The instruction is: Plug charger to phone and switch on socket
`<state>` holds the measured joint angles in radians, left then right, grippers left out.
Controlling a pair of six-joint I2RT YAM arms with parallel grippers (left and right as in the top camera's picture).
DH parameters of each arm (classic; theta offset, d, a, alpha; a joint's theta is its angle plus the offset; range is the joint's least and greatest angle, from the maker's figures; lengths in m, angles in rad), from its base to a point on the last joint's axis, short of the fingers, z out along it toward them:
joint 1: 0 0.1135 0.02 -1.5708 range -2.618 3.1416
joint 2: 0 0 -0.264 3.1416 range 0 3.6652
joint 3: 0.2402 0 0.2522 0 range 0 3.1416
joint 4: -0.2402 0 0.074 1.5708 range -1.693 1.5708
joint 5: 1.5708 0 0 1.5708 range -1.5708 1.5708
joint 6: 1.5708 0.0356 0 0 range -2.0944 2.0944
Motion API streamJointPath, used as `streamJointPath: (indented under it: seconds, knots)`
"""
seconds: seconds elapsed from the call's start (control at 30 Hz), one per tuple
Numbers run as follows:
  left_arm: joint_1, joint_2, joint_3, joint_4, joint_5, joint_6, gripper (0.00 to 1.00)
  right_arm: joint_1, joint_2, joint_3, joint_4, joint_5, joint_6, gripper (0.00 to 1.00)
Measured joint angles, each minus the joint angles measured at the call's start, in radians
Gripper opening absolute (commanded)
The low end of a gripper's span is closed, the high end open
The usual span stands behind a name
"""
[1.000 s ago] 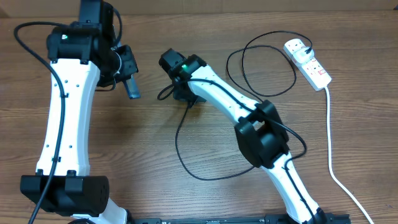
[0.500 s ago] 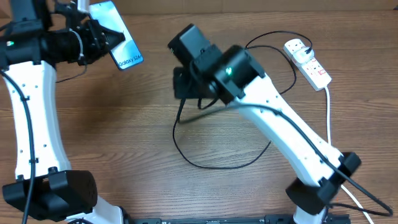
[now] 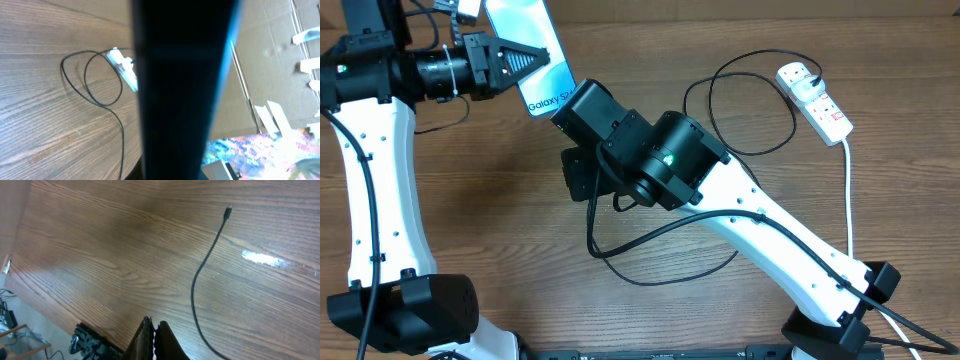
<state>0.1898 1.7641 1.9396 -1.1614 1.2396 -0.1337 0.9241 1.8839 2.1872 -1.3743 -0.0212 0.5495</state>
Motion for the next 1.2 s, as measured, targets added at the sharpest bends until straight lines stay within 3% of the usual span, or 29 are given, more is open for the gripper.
streamJointPath:
  seconds: [0.1,0.27,0.37,0.5,0.77,0.9,1.0,1.07,1.2]
  knots:
    - [-0.012,0.0,0.0,-0.032,-0.093,0.015,0.04,-0.009,0.0,0.0,-0.014,0.007,0.0,0.06]
    - [-0.013,0.0,0.0,-0.102,-0.401,-0.002,0.04,-0.055,0.0,0.0,-0.043,0.022,0.004,0.56]
    - [-0.013,0.0,0.0,-0.172,-0.636,-0.025,0.04,-0.109,0.0,0.0,-0.033,0.027,0.002,0.67]
    - [-0.013,0.0,-0.001,-0.218,-0.771,-0.048,0.04,-0.164,0.0,0.0,0.018,-0.016,-0.014,0.72]
    - [-0.045,0.0,-0.001,-0.223,-0.858,-0.056,0.04,-0.208,0.117,0.064,0.044,-0.058,-0.044,0.7]
    - [-0.079,0.0,-0.001,-0.227,-0.883,-0.069,0.04,-0.209,0.254,0.071,0.119,0.008,-0.027,0.5]
    - [-0.098,0.0,-0.001,-0.246,-0.926,-0.09,0.04,-0.209,0.341,0.071,0.156,0.078,0.019,0.47]
    - [-0.106,0.0,-0.001,-0.257,-0.967,-0.115,0.04,-0.209,0.389,0.071,0.183,0.109,0.04,0.39]
    - [-0.105,0.0,-0.001,-0.287,-1.062,-0.185,0.04,-0.209,0.483,0.071,0.243,0.156,0.091,0.39]
